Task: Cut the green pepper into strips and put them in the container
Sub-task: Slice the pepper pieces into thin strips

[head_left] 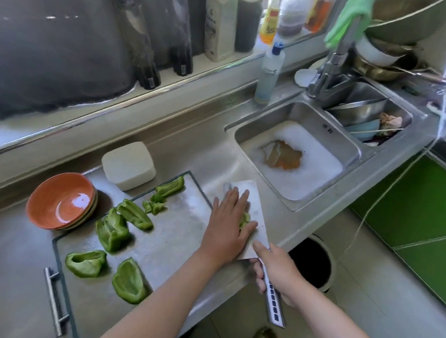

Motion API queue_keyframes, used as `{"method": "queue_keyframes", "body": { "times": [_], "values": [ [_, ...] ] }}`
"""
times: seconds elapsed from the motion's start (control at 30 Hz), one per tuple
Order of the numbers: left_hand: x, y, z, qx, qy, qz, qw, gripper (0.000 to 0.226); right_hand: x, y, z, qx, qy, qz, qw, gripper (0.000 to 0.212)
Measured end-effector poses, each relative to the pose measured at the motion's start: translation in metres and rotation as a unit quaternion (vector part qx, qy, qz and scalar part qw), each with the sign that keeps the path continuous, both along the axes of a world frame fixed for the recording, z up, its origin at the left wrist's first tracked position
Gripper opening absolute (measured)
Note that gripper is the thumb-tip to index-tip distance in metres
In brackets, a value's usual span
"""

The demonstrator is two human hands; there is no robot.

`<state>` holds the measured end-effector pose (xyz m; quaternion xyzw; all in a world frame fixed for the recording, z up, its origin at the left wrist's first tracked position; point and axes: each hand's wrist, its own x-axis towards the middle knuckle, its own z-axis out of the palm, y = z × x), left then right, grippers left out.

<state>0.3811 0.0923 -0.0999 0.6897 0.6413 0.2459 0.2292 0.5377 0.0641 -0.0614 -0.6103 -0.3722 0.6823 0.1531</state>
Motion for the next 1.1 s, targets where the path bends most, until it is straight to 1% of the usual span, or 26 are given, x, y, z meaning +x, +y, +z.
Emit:
{"method": "queue_keyframes", "body": {
  "times": [0.13, 0.23, 0.4, 0.57, 0.8, 0.87, 1.0, 1.03, 1.1],
  "values": [
    [0.078, 0.030, 0.016, 0.022, -0.009, -0.094, 0.995, 0.067, 0.076, 0.011, 0.012, 0.026, -0.002, -0.076, 0.997, 0.034],
    [0.143, 0.050, 0.016, 0.038, -0.035, -0.158, 0.986, 0.061, 0.132, 0.015, 0.017, 0.038, -0.017, -0.144, 0.989, 0.036],
    [0.245, 0.076, 0.010, 0.010, -0.061, -0.225, 0.973, 0.054, 0.218, 0.021, 0.017, 0.040, -0.036, -0.243, 0.969, 0.031],
    [0.311, 0.091, -0.008, 0.013, -0.032, -0.267, 0.963, 0.049, 0.279, 0.025, 0.004, 0.025, -0.054, -0.285, 0.957, 0.029],
    [0.352, 0.097, -0.043, -0.025, -0.031, -0.269, 0.962, 0.033, 0.328, 0.031, -0.031, 0.002, -0.103, -0.292, 0.951, 0.026],
    [0.353, 0.099, -0.055, -0.053, -0.007, -0.277, 0.959, 0.035, 0.335, 0.034, -0.039, -0.008, -0.126, -0.288, 0.949, 0.025],
    [0.335, 0.101, -0.077, -0.087, 0.071, -0.332, 0.936, 0.038, 0.344, 0.040, -0.049, -0.020, -0.179, -0.275, 0.944, 0.026],
    [0.331, 0.101, -0.080, -0.100, 0.083, -0.332, 0.934, 0.041, 0.345, 0.042, -0.050, -0.020, -0.187, -0.273, 0.944, 0.026],
    [0.325, 0.101, -0.080, -0.113, 0.078, -0.318, 0.938, 0.046, 0.344, 0.044, -0.053, -0.018, -0.211, -0.257, 0.943, 0.026]
  ]
}}
